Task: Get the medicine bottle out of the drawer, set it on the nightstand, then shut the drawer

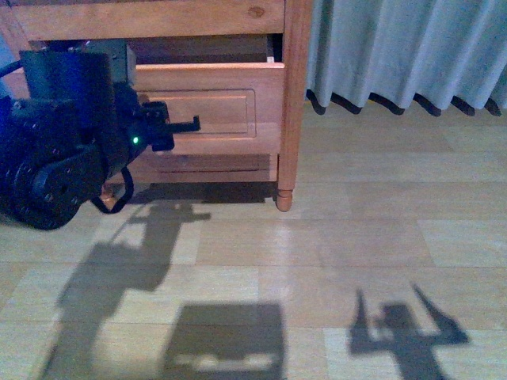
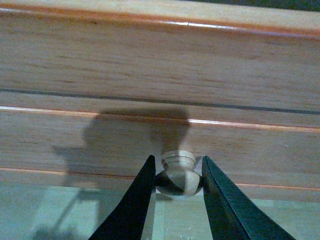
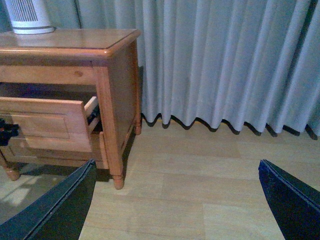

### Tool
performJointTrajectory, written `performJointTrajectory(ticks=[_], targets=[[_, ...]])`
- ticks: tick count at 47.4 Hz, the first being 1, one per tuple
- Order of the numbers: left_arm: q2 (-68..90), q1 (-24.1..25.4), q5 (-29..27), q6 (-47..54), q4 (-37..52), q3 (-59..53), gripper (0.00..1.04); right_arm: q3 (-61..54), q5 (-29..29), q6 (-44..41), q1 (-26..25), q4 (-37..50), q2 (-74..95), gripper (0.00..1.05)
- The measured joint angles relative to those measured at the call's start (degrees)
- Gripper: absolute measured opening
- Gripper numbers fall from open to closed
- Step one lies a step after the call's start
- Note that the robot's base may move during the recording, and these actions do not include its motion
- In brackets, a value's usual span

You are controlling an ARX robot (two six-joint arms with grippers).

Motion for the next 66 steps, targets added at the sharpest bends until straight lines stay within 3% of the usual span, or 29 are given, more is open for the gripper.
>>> performJointTrajectory(ticks=[18, 28, 35, 52, 66], targets=[[-10.40, -5.29, -3.82, -2.56, 13.59, -30.05, 0.24, 0.00, 0.00, 0.00, 0.00, 0.00, 0.00, 0.98], [-12.07, -6.05, -4.04, -3.06, 15.93, -34.56, 0.24, 0.00, 0.00, 0.00, 0.00, 0.00, 0.00, 0.98], [-12.55, -6.54, -0.52, -4.11, 12.37, -39.63, 0.51, 0.00, 0.00, 0.00, 0.00, 0.00, 0.00, 0.98], [-25.68, -3.02, 1.27, -4.22, 3.26, -40.63, 0.99, 0.00, 0.02, 0.00, 0.00, 0.00, 0.00, 0.98], [-53.42, 1.99, 6.38, -3.06, -19.28, -40.30, 0.98, 0.00, 0.00, 0.02, 0.00, 0.00, 0.00, 0.98]])
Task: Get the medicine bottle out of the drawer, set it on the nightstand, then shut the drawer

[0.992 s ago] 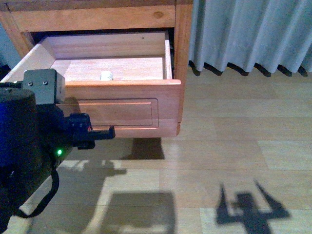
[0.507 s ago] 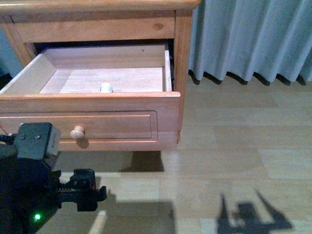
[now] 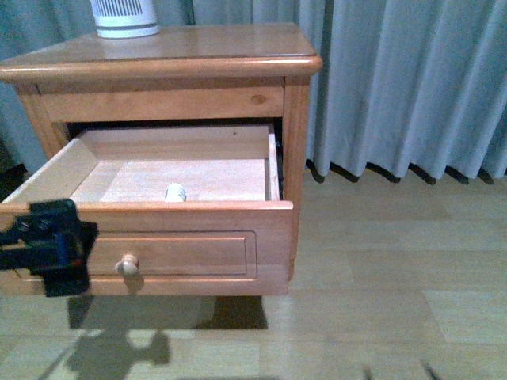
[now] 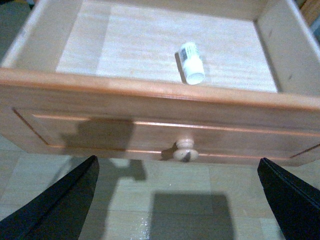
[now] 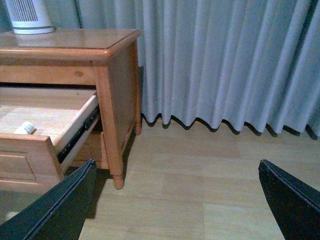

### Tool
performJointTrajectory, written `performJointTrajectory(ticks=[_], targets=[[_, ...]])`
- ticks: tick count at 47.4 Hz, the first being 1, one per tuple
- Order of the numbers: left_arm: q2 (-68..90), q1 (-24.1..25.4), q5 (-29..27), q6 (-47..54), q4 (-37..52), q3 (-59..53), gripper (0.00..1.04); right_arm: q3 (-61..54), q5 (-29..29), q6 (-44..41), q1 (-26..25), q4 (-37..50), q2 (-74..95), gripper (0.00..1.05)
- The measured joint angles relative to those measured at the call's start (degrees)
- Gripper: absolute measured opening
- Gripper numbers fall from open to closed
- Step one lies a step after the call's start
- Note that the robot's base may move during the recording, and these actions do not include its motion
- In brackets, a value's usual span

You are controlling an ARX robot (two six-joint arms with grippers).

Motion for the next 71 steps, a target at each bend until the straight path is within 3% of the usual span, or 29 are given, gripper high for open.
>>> performJointTrajectory(ticks=[8, 13, 18, 22, 32, 33, 35, 38, 71], targets=[[-16.35, 1.99, 3.21, 0.35, -12.96, 2.73, 0.98, 0.00, 0.00, -0.02, 0.00, 0.00, 0.00, 0.98], [-26.32, 0.81, -4.70, 4.37, -8.72, 0.72, 0.87, 0.00, 0.00, -0.02, 0.00, 0.00, 0.00, 0.98], [-37.81, 1.38, -7.32, 7.26, -7.17, -4.31, 0.66, 0.00, 0.00, -0.02, -0.02, 0.00, 0.00, 0.98], [-40.59, 3.02, -6.08, 8.13, -6.91, -8.63, 0.46, 0.00, 0.02, -0.02, -0.02, 0.00, 0.00, 0.98], [-46.10, 5.55, -3.50, 8.55, -6.93, -14.23, 0.09, 0.00, 0.00, -0.02, -0.02, 0.00, 0.00, 0.98], [-46.93, 6.73, -1.36, 8.55, -7.10, -14.80, 0.04, 0.00, 0.00, -0.02, 0.00, 0.00, 0.00, 0.98], [-48.30, 9.16, 1.46, 8.76, -7.48, -15.80, 0.04, 0.00, 0.00, -0.02, 0.00, 0.00, 0.00, 0.98], [-50.18, 10.86, 1.42, 8.74, -8.13, -17.11, 0.04, 0.00, 0.00, -0.02, 0.00, 0.00, 0.00, 0.98], [-67.04, 10.97, 1.68, 8.83, -17.44, -23.96, 0.04, 0.00, -0.37, -0.02, -0.02, -0.04, -0.04, 0.98]])
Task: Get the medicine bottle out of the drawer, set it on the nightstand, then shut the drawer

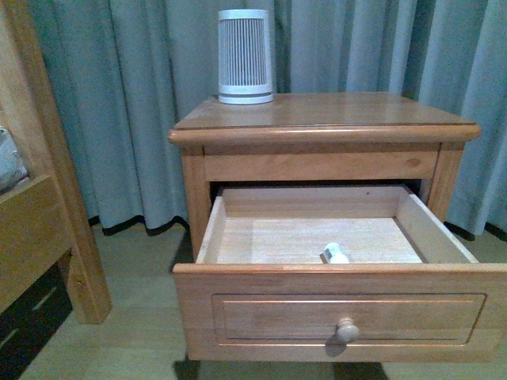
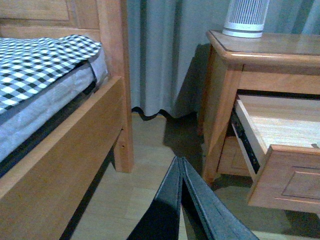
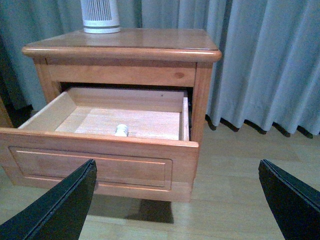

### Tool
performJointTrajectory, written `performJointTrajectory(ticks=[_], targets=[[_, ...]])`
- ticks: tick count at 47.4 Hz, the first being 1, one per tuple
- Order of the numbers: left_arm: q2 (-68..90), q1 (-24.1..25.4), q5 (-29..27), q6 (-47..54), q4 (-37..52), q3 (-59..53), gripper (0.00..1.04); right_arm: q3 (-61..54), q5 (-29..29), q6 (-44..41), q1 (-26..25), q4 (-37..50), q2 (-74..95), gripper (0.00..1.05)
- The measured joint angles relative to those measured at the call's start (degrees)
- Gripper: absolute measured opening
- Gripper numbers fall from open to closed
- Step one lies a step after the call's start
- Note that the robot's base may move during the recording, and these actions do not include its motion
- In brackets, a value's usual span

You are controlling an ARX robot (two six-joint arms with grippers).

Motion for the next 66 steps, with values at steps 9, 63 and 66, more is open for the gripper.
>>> performJointTrajectory(ticks=[9, 63, 66], targets=[[-2.45, 0.00, 0.15, -0.02, -2.34, 0.00, 0.18, 0.00, 0.15, 0.00, 0.00, 0.00, -0.02, 0.98], [-8.48, 0.00, 0.37, 0.17, -10.14, 0.02, 0.53, 88.50, 0.55, 5.27, 10.91, -10.71, 105.22, 0.98], [-12.96, 0.02, 0.35, 0.15, -14.51, 0.02, 0.43, 89.11, 0.37, 5.51, 11.32, -11.34, 107.69, 0.98]])
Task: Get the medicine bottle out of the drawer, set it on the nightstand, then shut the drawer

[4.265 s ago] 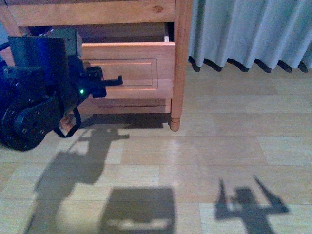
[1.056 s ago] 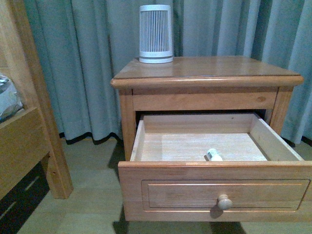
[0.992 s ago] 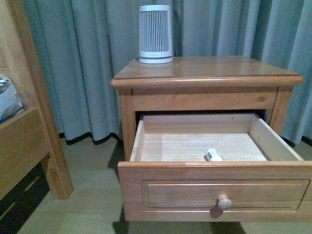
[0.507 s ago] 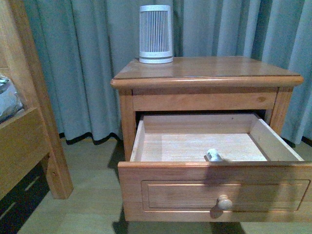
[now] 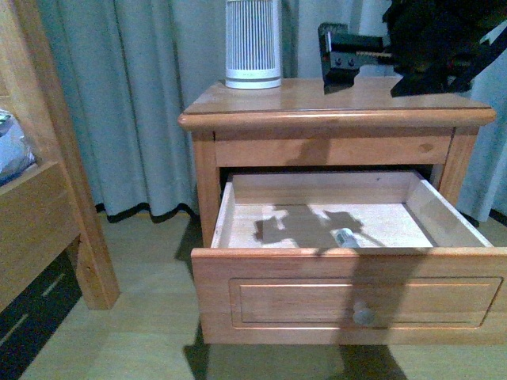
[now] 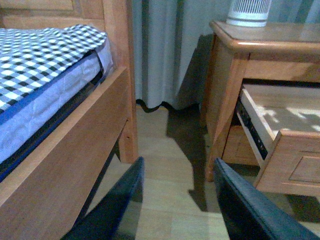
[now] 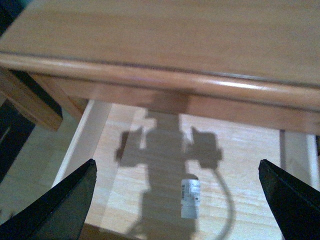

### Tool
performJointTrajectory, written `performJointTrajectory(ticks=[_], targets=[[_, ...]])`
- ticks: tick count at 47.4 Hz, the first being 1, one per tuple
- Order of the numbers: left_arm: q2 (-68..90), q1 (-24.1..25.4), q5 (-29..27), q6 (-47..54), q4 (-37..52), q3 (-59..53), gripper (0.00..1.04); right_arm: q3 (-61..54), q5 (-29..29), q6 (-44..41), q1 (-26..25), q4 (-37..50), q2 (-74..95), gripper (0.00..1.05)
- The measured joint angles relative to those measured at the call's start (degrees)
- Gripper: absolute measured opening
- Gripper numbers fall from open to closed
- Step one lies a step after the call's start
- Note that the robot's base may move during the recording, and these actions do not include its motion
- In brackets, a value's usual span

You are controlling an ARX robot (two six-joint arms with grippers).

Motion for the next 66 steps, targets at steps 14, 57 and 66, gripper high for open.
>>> performJointTrajectory(ticks=[14, 57, 66], targets=[[-1.79, 0.00, -0.02, -0.02, -0.72, 0.00, 0.04, 2.60, 1.68, -0.07, 0.96, -1.51, 8.50, 0.98], [-1.79, 0.00, -0.02, -0.02, -0.72, 0.00, 0.81, 8.37, 4.04, -2.23, 0.09, 3.87, 31.63, 0.97], [-1.79, 0.00, -0.02, 0.02, -0.72, 0.00, 0.99, 9.11, 4.48, -2.21, 0.35, 4.42, 32.26, 0.72]])
